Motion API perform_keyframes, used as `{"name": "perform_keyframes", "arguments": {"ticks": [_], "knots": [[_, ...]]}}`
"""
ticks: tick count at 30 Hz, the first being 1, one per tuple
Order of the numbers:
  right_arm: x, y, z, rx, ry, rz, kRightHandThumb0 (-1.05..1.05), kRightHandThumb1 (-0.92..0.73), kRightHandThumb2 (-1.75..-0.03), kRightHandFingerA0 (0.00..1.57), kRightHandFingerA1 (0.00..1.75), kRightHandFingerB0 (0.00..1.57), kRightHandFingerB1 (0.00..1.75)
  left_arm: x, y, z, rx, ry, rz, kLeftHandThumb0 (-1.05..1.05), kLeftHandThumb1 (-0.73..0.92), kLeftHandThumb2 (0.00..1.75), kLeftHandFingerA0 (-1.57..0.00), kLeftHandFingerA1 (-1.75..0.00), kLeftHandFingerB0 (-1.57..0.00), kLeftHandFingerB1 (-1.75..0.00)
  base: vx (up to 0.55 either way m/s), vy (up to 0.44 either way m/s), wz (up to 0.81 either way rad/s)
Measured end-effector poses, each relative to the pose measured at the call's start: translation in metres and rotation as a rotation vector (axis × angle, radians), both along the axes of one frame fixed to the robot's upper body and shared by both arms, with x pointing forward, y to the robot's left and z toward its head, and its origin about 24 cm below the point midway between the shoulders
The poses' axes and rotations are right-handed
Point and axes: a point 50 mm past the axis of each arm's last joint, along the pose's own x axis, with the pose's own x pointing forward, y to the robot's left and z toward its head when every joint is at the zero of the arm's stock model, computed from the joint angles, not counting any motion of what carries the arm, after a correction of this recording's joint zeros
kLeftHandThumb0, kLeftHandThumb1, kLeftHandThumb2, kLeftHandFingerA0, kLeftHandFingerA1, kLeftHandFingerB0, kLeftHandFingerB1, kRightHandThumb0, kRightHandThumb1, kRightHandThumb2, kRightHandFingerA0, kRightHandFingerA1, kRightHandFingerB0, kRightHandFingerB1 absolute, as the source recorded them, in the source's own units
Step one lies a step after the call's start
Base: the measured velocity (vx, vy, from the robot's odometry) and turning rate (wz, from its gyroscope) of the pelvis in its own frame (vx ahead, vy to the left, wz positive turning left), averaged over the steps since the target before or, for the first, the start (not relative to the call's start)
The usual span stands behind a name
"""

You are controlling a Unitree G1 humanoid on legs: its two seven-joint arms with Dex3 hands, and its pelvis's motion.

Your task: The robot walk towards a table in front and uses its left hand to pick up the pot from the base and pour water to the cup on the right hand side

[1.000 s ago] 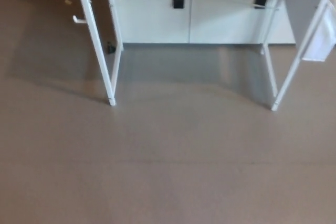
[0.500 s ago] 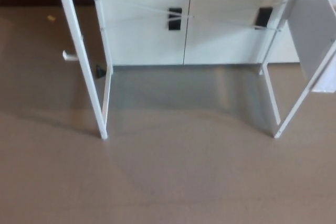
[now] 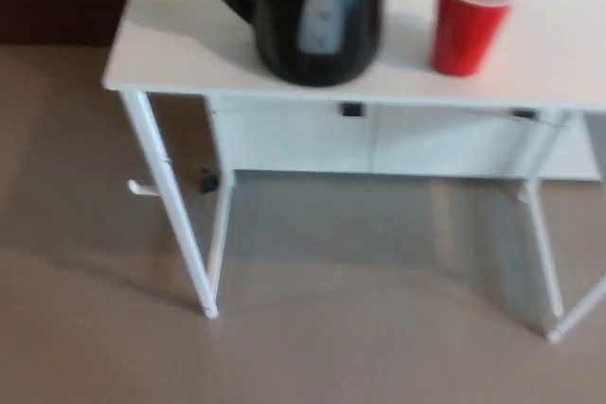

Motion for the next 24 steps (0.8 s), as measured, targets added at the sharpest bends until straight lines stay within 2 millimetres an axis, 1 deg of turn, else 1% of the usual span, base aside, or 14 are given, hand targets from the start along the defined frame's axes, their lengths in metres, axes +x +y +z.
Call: {"name": "perform_keyframes", "arguments": {"ticks": [5,6,9,11,14,17,18,20,21,22,23,24], "knots": [[-0.0017,0.0004,-0.0024,-0.005,0.018,0.002,-0.19,-0.54,-0.55,0.41,0.38,0.39,0.38,-0.0014,-0.0039,-0.0045,0.002,0.026,0.008,-0.06,0.39,0.87,-0.25,-0.54,-0.17,-0.49,0.37,0.043,-0.15],[-0.0022,0.0003,-0.0030,-0.006,0.022,0.001,-0.15,-0.54,-0.55,0.42,0.38,0.40,0.38,-0.0016,-0.0041,-0.0047,0.004,0.028,0.008,-0.07,0.39,0.87,-0.26,-0.54,-0.18,-0.50,0.30,0.128,-0.29],[-0.0041,0.0007,-0.0037,-0.007,0.029,0.003,-0.17,-0.55,-0.55,0.42,0.38,0.41,0.38,-0.0023,-0.0039,-0.0051,0.011,0.032,0.013,-0.07,0.39,0.86,-0.26,-0.54,-0.18,-0.50,0.45,0.249,-0.24],[-0.0005,0.0035,-0.0038,-0.002,0.022,0.012,-0.18,-0.55,-0.55,0.41,0.38,0.40,0.38,0.0011,-0.0040,-0.0047,0.014,0.028,0.012,-0.08,0.39,0.86,-0.26,-0.54,-0.18,-0.49,0.48,0.216,-0.44],[-0.0002,0.0046,-0.0050,-0.001,0.027,0.018,-0.19,-0.55,-0.54,0.42,0.38,0.41,0.38,0.0065,-0.0010,-0.0015,0.031,0.012,0.013,-0.08,0.39,0.87,-0.26,-0.54,-0.17,-0.49,0.35,0.195,-0.01],[0.0003,0.0047,-0.0056,-0.003,0.029,0.022,-0.19,-0.55,-0.54,0.42,0.38,0.41,0.38,0.0055,-0.0010,-0.0018,0.035,0.016,0.013,-0.08,0.39,0.87,-0.26,-0.54,-0.17,-0.49,0.25,0.125,0.07],[0.0006,0.0046,-0.0057,-0.003,0.028,0.022,-0.21,-0.54,-0.55,0.42,0.39,0.44,0.40,0.0049,-0.0011,-0.0020,0.036,0.018,0.013,-0.14,0.56,0.58,-0.38,-0.36,-0.31,-0.33,0.26,0.106,0.13],[0.0007,0.0052,-0.0059,-0.004,0.029,0.027,-0.21,-0.54,-0.55,0.42,0.39,0.44,0.40,0.0029,-0.0008,-0.0026,0.037,0.024,0.017,-0.15,0.56,0.58,-0.38,-0.36,-0.31,-0.33,0.24,0.020,0.10],[0.0007,0.0054,-0.0059,-0.004,0.030,0.029,-0.21,-0.54,-0.54,0.44,0.38,0.44,0.39,0.0023,-0.0007,-0.0028,0.038,0.026,0.018,-0.09,0.39,0.86,-0.26,-0.54,-0.18,-0.50,0.24,-0.018,0.09],[0.0009,0.0055,-0.0059,-0.005,0.030,0.031,-0.21,-0.54,-0.54,0.44,0.38,0.44,0.39,0.0014,-0.0004,-0.0030,0.040,0.030,0.021,-0.09,0.39,0.86,-0.26,-0.54,-0.18,-0.50,0.27,-0.080,0.14],[0.0009,0.0055,-0.0059,-0.006,0.030,0.030,-0.20,-0.55,-0.54,0.44,0.38,0.43,0.38,0.0010,-0.0004,-0.0032,0.040,0.031,0.022,-0.13,0.56,0.57,-0.38,-0.36,-0.31,-0.32,0.27,-0.107,0.27],[0.0011,0.0054,-0.0058,-0.006,0.029,0.030,-0.20,-0.55,-0.54,0.44,0.38,0.42,0.38,0.0009,-0.0005,-0.0033,0.041,0.032,0.022,-0.13,0.56,0.57,-0.38,-0.37,-0.31,-0.33,0.23,-0.130,0.25]]}}
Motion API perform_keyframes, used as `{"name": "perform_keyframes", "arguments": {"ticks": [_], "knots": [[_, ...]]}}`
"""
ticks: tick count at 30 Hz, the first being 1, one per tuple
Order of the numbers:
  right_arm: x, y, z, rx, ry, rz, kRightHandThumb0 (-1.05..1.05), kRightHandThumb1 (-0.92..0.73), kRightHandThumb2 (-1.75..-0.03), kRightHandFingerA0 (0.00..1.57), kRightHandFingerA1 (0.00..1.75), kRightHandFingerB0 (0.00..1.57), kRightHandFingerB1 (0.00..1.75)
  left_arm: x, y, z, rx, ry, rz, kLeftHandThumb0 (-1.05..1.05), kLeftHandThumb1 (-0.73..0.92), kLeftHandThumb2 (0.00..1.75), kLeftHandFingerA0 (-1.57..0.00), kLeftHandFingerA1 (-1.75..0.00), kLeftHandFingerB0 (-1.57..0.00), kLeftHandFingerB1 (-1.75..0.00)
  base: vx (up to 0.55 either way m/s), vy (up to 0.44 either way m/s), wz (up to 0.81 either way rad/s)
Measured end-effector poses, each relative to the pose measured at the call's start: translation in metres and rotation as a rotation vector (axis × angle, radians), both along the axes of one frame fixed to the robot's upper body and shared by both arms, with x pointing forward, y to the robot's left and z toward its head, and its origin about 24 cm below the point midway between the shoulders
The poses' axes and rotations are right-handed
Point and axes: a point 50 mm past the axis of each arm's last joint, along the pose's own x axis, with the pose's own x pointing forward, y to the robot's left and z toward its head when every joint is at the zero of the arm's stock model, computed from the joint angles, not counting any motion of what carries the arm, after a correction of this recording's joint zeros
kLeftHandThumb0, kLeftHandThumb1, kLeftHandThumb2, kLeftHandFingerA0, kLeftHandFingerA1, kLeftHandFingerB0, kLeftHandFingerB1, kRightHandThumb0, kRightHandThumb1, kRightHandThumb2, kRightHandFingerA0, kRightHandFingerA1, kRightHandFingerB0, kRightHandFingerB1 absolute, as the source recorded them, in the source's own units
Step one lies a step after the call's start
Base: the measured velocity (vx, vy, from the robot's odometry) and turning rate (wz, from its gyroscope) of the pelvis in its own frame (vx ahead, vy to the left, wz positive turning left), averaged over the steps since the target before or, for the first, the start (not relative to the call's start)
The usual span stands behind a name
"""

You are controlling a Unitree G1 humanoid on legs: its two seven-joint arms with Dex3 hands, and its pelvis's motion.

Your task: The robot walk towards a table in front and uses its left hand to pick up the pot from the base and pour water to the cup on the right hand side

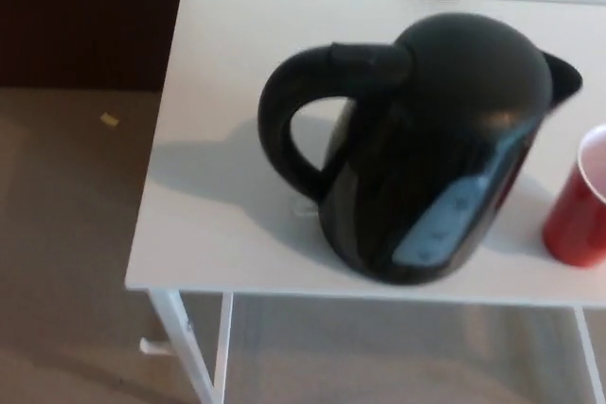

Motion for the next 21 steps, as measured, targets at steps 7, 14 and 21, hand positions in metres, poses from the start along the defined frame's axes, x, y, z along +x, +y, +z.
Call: {"name": "perform_keyframes", "arguments": {"ticks": [7,14,21], "knots": [[0.0088,-0.0038,0.0060,-0.020,-0.031,0.015,-0.19,-0.54,-0.56,0.43,0.39,0.41,0.39,0.0055,-0.0031,-0.0006,-0.007,-0.010,-0.003,-0.15,0.56,0.58,-0.38,-0.37,-0.31,-0.33,0.21,-0.114,-0.07],[0.0039,-0.0046,0.0042,-0.020,-0.011,0.012,-0.16,-0.56,-0.56,0.41,0.39,0.40,0.39,0.0014,-0.0028,-0.0016,-0.005,0.001,0.002,-0.16,0.55,0.58,-0.38,-0.37,-0.30,-0.33,-0.02,0.138,-0.12],[0.0032,0.0007,0.0025,-0.009,0.000,0.025,-0.21,-0.56,-0.55,0.43,0.36,0.41,0.37,-0.0028,0.0017,-0.0007,0.011,0.015,0.014,-0.10,0.38,0.86,-0.28,-0.55,-0.19,-0.50,0.00,0.255,0.01]]}}
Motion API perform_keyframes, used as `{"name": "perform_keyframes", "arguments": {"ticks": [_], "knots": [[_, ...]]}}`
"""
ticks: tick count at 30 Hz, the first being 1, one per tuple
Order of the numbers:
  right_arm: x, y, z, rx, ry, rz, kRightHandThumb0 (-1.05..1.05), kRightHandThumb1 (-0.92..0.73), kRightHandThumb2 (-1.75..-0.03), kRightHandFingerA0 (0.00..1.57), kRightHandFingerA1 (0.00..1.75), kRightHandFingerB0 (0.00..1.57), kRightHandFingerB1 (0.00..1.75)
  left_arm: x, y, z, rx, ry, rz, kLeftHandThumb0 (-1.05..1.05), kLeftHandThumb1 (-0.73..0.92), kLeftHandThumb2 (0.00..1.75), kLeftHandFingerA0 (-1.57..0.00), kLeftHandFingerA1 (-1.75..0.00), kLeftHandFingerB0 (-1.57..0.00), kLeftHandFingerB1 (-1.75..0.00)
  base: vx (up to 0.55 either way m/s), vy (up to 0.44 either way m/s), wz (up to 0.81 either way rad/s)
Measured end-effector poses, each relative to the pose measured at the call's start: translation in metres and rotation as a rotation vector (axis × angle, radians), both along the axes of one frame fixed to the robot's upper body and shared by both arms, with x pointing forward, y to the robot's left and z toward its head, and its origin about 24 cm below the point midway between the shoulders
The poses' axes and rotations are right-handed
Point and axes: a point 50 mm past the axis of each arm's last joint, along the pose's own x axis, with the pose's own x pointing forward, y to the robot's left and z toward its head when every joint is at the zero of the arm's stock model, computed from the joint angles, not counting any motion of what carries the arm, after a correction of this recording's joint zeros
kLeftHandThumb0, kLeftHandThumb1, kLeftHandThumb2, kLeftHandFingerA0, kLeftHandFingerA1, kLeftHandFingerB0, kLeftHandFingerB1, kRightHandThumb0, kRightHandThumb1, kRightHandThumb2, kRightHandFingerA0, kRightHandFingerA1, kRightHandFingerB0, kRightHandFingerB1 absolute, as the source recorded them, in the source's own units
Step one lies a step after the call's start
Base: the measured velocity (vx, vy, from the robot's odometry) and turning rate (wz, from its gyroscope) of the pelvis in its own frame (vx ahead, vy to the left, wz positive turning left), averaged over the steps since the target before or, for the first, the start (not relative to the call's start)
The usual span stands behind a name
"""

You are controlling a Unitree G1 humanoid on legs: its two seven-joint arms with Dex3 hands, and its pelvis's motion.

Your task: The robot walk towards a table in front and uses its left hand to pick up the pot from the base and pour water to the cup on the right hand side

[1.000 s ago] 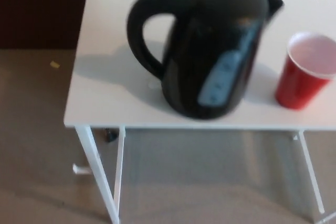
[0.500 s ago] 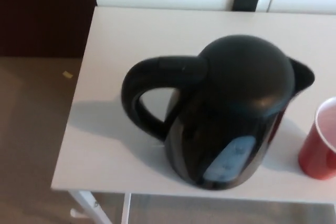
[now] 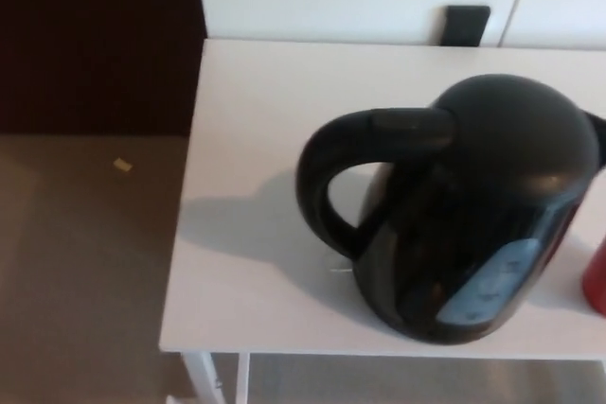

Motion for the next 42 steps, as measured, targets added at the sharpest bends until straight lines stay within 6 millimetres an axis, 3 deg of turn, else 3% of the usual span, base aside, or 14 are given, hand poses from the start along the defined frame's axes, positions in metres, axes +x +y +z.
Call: {"name": "perform_keyframes", "arguments": {"ticks": [1,6,7,10,11,17,18,20,33,34,37,39,40,42], "knots": [[0.001,0.001,0.000,0.002,0.001,0.000,-0.23,-0.56,-0.55,0.44,0.37,0.41,0.37,0.000,0.000,0.000,0.001,0.001,0.001,-0.15,0.55,0.57,-0.38,-0.38,-0.31,-0.33,0.03,0.078,0.35],[0.004,0.002,0.000,-0.003,0.001,0.008,-0.18,-0.54,-0.56,0.45,0.38,0.43,0.38,0.000,0.000,0.000,0.002,-0.002,0.006,-0.15,0.56,0.58,-0.37,-0.37,-0.30,-0.33,0.00,-0.012,0.07],[0.006,0.003,0.001,-0.007,-0.003,0.009,-0.27,-0.51,-0.61,0.44,0.41,0.42,0.41,0.000,-0.001,0.000,0.001,-0.001,0.006,-0.10,0.39,0.86,-0.27,-0.54,-0.18,-0.50,-0.06,-0.076,0.07],[0.005,0.003,0.001,-0.022,-0.003,0.010,-0.27,-0.51,-0.61,0.44,0.41,0.42,0.41,-0.001,-0.001,-0.002,-0.003,0.004,0.008,-0.10,0.39,0.86,-0.27,-0.54,-0.18,-0.50,-0.04,-0.092,0.05],[0.005,0.003,0.001,-0.025,-0.002,0.009,-0.27,-0.51,-0.62,0.44,0.42,0.43,0.42,-0.001,-0.002,-0.002,-0.004,0.004,0.009,-0.13,0.56,0.56,-0.40,-0.37,-0.32,-0.32,-0.01,-0.084,0.04],[0.004,0.003,0.002,-0.039,-0.001,0.013,-0.25,-0.52,-0.61,0.44,0.43,0.43,0.42,-0.003,-0.002,-0.002,-0.003,0.007,0.011,-0.17,0.55,0.58,-0.38,-0.37,-0.31,-0.33,0.00,0.000,0.00],[0.004,0.003,0.002,-0.039,-0.002,0.013,-0.19,-0.55,-0.55,0.46,0.39,0.44,0.38,-0.003,-0.002,-0.002,-0.003,0.007,0.011,-0.13,0.57,0.57,-0.38,-0.36,-0.30,-0.32,0.00,0.000,0.00],[0.005,0.003,0.003,-0.039,-0.008,0.012,-0.24,-0.53,-0.61,0.44,0.42,0.43,0.42,-0.003,-0.002,-0.002,-0.003,0.007,0.011,-0.16,0.55,0.59,-0.37,-0.37,-0.30,-0.33,0.00,0.000,0.00],[0.012,0.004,0.006,-0.038,-0.015,0.012,-0.22,-0.54,-0.61,0.44,0.41,0.42,0.41,0.002,-0.003,-0.001,0.007,-0.001,0.005,-0.12,0.55,0.56,-0.41,-0.37,-0.33,-0.33,0.00,0.000,0.00],[0.013,0.004,0.006,-0.038,-0.016,0.012,-0.22,-0.53,-0.60,0.44,0.41,0.42,0.41,0.002,-0.002,-0.001,0.008,-0.003,0.006,-0.13,0.38,0.85,-0.24,-0.54,-0.17,-0.49,0.00,0.000,0.00],[0.014,0.004,0.005,-0.036,-0.013,0.011,-0.21,-0.52,-0.60,0.44,0.42,0.41,0.41,0.006,-0.001,0.001,-0.005,-0.048,0.044,-0.14,0.38,0.86,-0.23,-0.53,-0.16,-0.49,0.00,0.000,0.00],[0.013,0.004,0.004,-0.034,-0.009,0.008,-0.21,-0.52,-0.60,0.44,0.42,0.41,0.41,0.009,0.001,0.005,-0.016,-0.096,0.079,-0.14,0.38,0.86,-0.23,-0.53,-0.16,-0.49,0.00,0.000,0.00],[0.013,0.004,0.004,-0.033,-0.008,0.007,-0.15,-0.54,-0.55,0.45,0.40,0.41,0.39,0.010,0.002,0.007,-0.020,-0.114,0.090,-0.19,0.59,0.58,-0.33,-0.32,-0.25,-0.29,0.00,0.000,0.00],[0.014,0.004,0.004,-0.031,-0.006,0.007,-0.15,-0.54,-0.55,0.45,0.40,0.41,0.39,0.020,0.004,0.015,-0.022,-0.196,0.098,-0.19,0.59,0.58,-0.33,-0.32,-0.25,-0.29,0.00,0.000,0.00]]}}
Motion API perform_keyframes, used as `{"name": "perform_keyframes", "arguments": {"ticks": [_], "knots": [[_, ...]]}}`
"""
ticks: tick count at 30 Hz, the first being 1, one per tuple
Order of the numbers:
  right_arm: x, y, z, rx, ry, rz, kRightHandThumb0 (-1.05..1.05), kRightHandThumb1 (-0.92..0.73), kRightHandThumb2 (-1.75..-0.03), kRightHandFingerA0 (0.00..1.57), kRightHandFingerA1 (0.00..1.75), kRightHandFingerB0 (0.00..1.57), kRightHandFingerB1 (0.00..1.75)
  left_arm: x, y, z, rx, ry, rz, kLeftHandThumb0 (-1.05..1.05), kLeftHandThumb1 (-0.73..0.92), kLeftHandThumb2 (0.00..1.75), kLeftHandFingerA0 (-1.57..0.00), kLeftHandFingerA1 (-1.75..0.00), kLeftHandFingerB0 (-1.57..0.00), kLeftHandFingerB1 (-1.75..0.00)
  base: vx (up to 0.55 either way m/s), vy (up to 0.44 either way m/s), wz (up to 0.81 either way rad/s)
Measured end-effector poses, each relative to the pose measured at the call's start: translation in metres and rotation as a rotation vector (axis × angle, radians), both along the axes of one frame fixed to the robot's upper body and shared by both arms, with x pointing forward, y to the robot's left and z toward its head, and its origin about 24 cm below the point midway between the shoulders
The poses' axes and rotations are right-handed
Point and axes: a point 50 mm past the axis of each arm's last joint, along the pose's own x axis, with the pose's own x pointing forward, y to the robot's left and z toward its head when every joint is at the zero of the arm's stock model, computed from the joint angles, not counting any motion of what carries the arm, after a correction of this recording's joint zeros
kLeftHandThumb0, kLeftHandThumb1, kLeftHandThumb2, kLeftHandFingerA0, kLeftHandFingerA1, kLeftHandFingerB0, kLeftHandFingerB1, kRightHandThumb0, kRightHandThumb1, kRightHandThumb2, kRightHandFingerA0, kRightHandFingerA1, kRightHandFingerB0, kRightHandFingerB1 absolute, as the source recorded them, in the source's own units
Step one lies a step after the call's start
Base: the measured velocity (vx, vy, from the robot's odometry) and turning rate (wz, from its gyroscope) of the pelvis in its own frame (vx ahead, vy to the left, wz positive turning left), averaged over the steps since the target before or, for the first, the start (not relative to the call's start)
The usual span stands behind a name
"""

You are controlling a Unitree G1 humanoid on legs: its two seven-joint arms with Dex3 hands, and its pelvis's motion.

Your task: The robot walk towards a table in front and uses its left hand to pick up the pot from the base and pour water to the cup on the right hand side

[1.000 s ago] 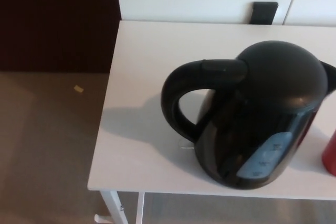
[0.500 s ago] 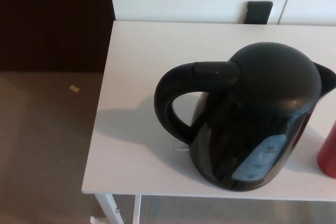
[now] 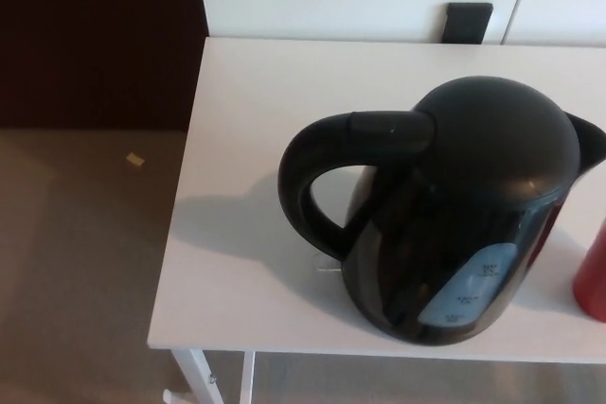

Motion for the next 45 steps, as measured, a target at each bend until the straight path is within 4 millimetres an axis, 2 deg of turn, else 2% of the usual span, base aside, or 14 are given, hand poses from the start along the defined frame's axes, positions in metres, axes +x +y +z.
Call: {"name": "perform_keyframes", "arguments": {"ticks": [5,6,10,18,24,25,36,37,43,45], "knots": [[0.005,0.001,0.001,0.009,-0.012,0.006,-0.16,-0.55,-0.56,0.44,0.40,0.40,0.39,0.017,0.001,0.023,0.025,-0.164,-0.022,-0.23,0.53,0.60,-0.31,-0.36,-0.26,-0.33,0.00,0.000,0.00],[0.006,0.000,0.001,0.010,-0.013,0.006,-0.18,-0.56,-0.54,0.45,0.39,0.42,0.39,0.017,0.000,0.025,0.028,-0.179,-0.027,-0.13,0.40,0.86,-0.23,-0.53,-0.13,-0.48,0.00,0.000,0.00],[0.013,0.001,0.002,0.010,-0.026,0.009,-0.16,-0.55,-0.56,0.44,0.39,0.40,0.38,0.017,-0.004,0.023,0.012,-0.186,-0.026,-0.12,0.38,0.86,-0.24,-0.54,-0.15,-0.48,0.00,0.000,0.00],[0.014,0.000,0.003,0.013,-0.029,0.004,-0.16,-0.55,-0.56,0.44,0.39,0.41,0.39,0.001,-0.006,0.003,-0.025,-0.061,0.001,-0.15,0.37,0.85,-0.26,-0.55,-0.15,-0.48,0.00,0.000,0.00],[0.015,0.000,0.004,0.007,-0.029,0.008,-0.14,-0.54,-0.56,0.45,0.40,0.41,0.39,-0.006,-0.007,-0.005,-0.017,0.020,-0.025,-0.15,0.37,0.85,-0.26,-0.55,-0.15,-0.49,0.00,0.000,0.00],[0.015,0.000,0.004,0.007,-0.029,0.008,-0.23,-0.52,-0.60,0.44,0.40,0.43,0.41,-0.007,-0.008,-0.005,-0.016,0.025,-0.027,-0.14,0.38,0.85,-0.25,-0.54,-0.14,-0.48,0.00,0.000,0.00],[0.018,-0.001,0.004,-0.018,-0.021,0.022,-0.24,-0.53,-0.61,0.44,0.42,0.44,0.42,-0.010,-0.006,-0.008,-0.002,0.068,-0.038,-0.15,0.37,0.85,-0.25,-0.54,-0.14,-0.48,0.00,0.000,0.00],[0.018,-0.001,0.004,-0.022,-0.020,0.024,-0.19,-0.55,-0.55,0.46,0.38,0.44,0.38,-0.010,-0.005,-0.007,0.000,0.068,-0.040,-0.15,0.38,0.85,-0.24,-0.54,-0.14,-0.48,0.00,0.000,0.00],[0.022,-0.002,0.007,-0.029,-0.027,0.029,-0.19,-0.56,-0.55,0.45,0.37,0.44,0.38,-0.008,-0.004,-0.006,0.004,0.063,-0.043,-0.16,0.38,0.85,-0.25,-0.54,-0.14,-0.48,0.00,0.000,0.00],[0.023,-0.002,0.007,-0.030,-0.029,0.032,-0.24,-0.53,-0.61,0.43,0.41,0.43,0.41,-0.007,-0.004,-0.006,0.005,0.062,-0.043,-0.16,0.38,0.85,-0.24,-0.53,-0.13,-0.48,0.00,0.000,0.00]]}}
